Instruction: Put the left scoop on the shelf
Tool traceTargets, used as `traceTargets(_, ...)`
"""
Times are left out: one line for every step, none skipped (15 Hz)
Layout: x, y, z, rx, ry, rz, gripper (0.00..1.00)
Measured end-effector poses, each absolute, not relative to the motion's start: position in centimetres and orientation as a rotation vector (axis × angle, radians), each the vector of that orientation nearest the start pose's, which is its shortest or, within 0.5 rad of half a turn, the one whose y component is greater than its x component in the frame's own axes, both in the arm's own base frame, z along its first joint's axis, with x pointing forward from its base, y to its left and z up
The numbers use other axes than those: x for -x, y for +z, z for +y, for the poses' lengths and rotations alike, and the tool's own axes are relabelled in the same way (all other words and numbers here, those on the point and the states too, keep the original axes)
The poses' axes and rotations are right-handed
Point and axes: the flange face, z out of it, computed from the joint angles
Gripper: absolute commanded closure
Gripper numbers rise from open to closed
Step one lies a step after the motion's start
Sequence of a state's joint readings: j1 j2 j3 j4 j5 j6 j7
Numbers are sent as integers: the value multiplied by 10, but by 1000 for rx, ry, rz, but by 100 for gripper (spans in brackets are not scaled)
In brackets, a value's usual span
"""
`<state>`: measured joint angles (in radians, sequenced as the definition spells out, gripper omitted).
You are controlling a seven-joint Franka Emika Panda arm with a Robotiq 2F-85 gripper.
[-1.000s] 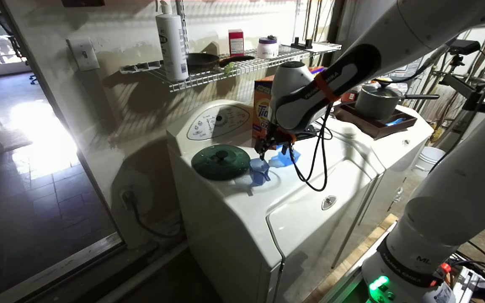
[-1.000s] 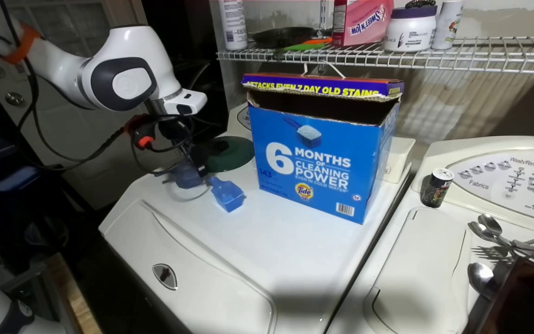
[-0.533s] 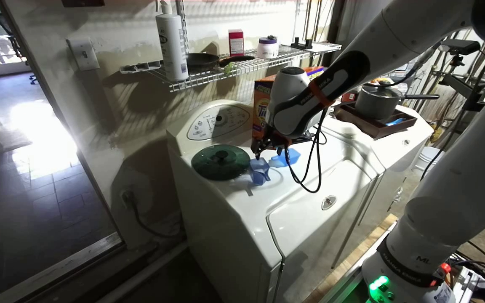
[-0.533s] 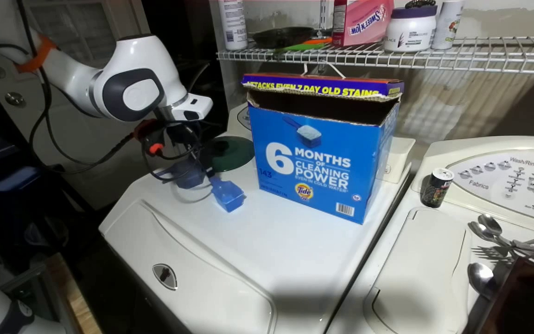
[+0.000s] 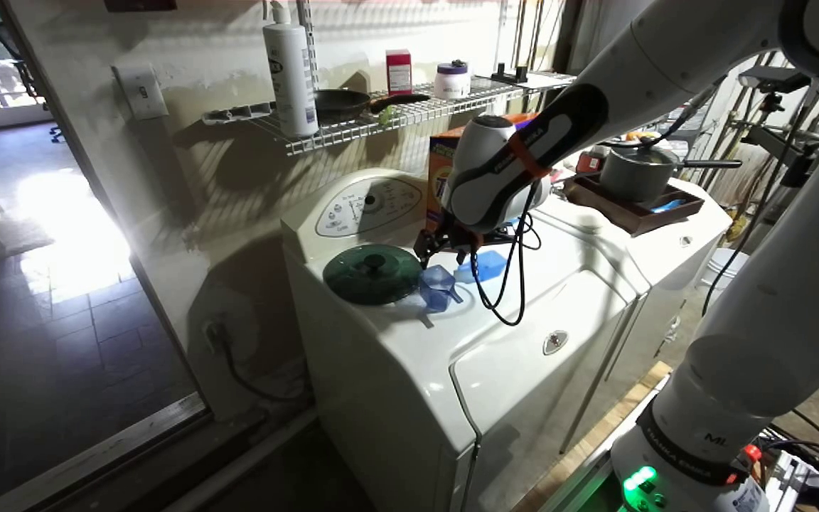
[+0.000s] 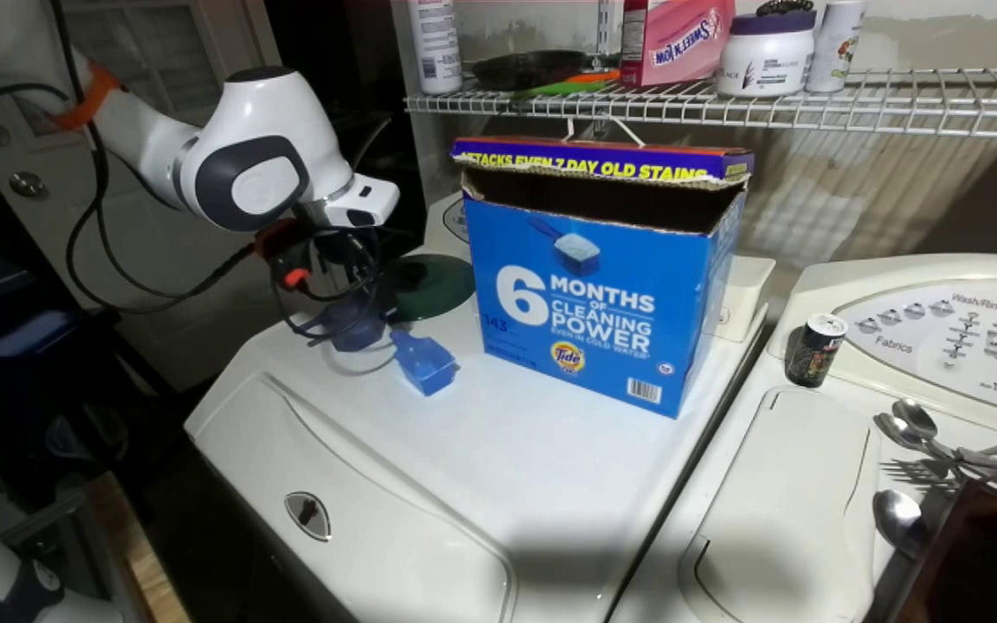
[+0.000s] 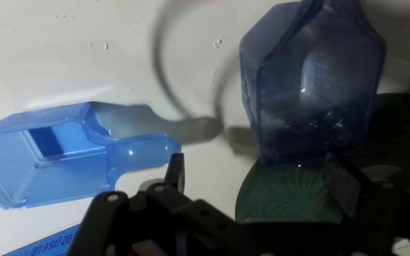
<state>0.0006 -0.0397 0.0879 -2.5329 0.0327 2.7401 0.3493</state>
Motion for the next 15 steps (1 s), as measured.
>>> traceTargets(-477, 314, 42, 3014, -363, 442, 0)
traceTargets(-477, 314, 43, 3009, -361, 444, 0)
traceTargets(-477, 314, 44, 3003, -356, 446, 0)
traceTargets(-477, 313, 44, 2999, -350, 446, 0)
traceTargets(-476, 313, 44, 2999, -339, 448, 0)
traceTargets(-475, 311, 44, 3000, -319, 450, 0)
traceTargets(-474, 310, 44, 3002, -297, 451, 0)
traceTargets(-473, 309, 44, 3002, -275, 452, 0)
traceTargets(-473, 308, 44, 3005, -254, 453, 0)
traceTargets(-472, 308, 43, 3008, -236, 454, 5)
traceTargets(-472, 308, 43, 3010, -221, 456, 18)
traceTargets(-472, 308, 42, 3012, -207, 459, 20)
traceTargets(-472, 308, 41, 3013, -197, 462, 22)
traceTargets(-473, 308, 40, 3014, -191, 464, 10)
traceTargets(-473, 309, 39, 3014, -187, 466, 8)
